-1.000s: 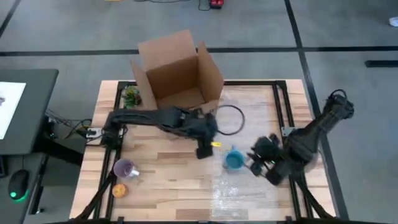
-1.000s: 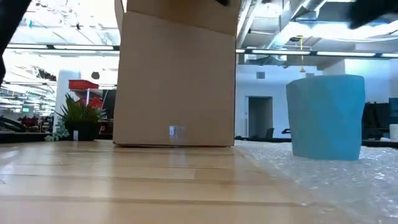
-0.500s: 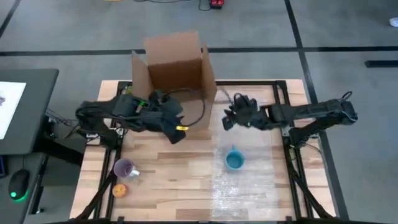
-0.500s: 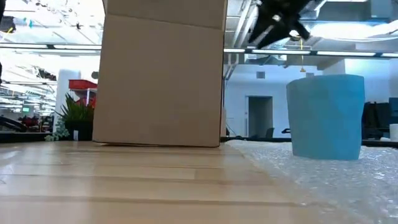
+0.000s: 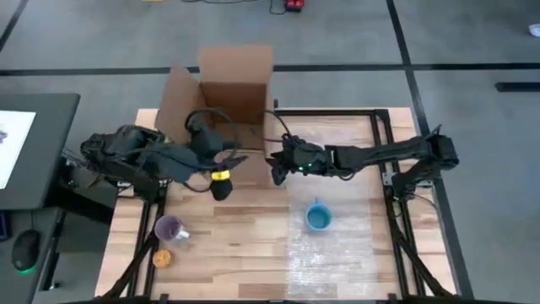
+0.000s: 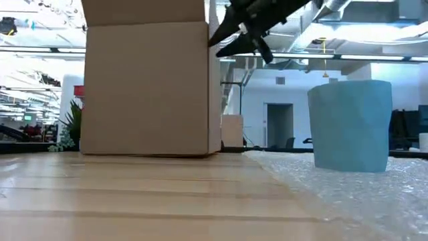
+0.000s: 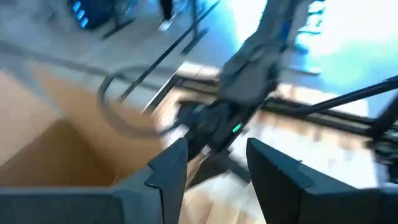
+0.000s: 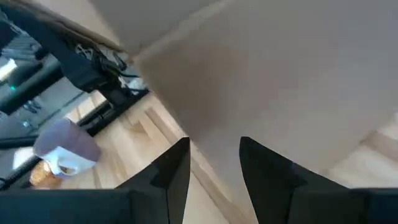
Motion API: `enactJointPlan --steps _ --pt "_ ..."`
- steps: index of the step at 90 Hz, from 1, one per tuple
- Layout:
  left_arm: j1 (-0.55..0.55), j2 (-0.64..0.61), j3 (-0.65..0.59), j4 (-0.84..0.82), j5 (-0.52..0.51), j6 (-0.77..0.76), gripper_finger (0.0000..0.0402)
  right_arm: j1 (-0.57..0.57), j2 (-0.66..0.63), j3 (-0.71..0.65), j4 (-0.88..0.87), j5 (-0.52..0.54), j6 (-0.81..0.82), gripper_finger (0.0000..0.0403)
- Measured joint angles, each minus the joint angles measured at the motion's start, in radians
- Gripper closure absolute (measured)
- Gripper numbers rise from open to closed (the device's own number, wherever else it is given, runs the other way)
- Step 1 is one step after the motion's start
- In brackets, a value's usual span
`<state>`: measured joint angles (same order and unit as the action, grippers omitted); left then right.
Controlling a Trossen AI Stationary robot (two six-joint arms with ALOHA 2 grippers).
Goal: Wrap mug
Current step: Wrap the blue mug with the bubble wrap
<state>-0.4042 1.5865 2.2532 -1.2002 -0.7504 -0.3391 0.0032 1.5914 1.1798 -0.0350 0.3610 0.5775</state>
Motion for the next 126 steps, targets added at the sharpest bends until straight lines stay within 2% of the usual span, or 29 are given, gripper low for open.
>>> enactJointPlan --steps 14,35,46,52,57,68,73,88,100,112,126 --pt "-0.014 0.018 0.0 0.072 0.003 0.059 0.0256 0.009 -0.036 0.026 -0.054 -0.051 -0.144 0.0275" --pt "-0.015 0.102 -0.015 0.159 0.146 0.095 0.0256 0.099 -0.26 0.057 -0.483 -0.076 -0.269 0.0275" --pt "-0.016 0.171 -0.015 0.162 0.166 0.074 0.0256 0.146 -0.376 0.057 -0.717 -0.076 -0.45 0.0275" --pt "-0.015 0.215 -0.015 0.167 0.164 0.096 0.0256 0.159 -0.429 0.057 -0.809 -0.076 -0.485 0.0275" --pt "-0.009 0.253 -0.015 0.179 0.165 0.053 0.0256 0.176 -0.462 0.048 -0.854 -0.101 -0.444 0.0275" --pt "0.0 0.331 -0.016 0.228 0.173 -0.136 0.0256 0.25 -0.516 0.017 -0.897 -0.254 -0.374 0.0272" --pt "0.001 0.351 -0.016 0.249 0.201 -0.178 0.0256 0.298 -0.531 0.012 -0.897 -0.281 -0.322 0.0268" --pt "-0.006 0.398 -0.015 0.272 0.313 -0.225 0.0256 0.424 -0.499 0.011 -0.908 -0.246 -0.142 0.025" --pt "-0.014 0.453 -0.016 0.263 0.375 -0.236 0.0256 0.478 -0.41 0.009 -0.931 -0.184 0.1 0.0235" --pt "-0.027 0.48 -0.016 0.263 0.472 -0.404 0.0256 0.458 -0.301 0.009 -0.96 -0.174 0.216 0.0213" --pt "-0.046 0.502 -0.016 0.192 0.409 -0.485 0.0256 0.387 -0.177 0.009 -1.063 -0.144 0.271 0.0187"
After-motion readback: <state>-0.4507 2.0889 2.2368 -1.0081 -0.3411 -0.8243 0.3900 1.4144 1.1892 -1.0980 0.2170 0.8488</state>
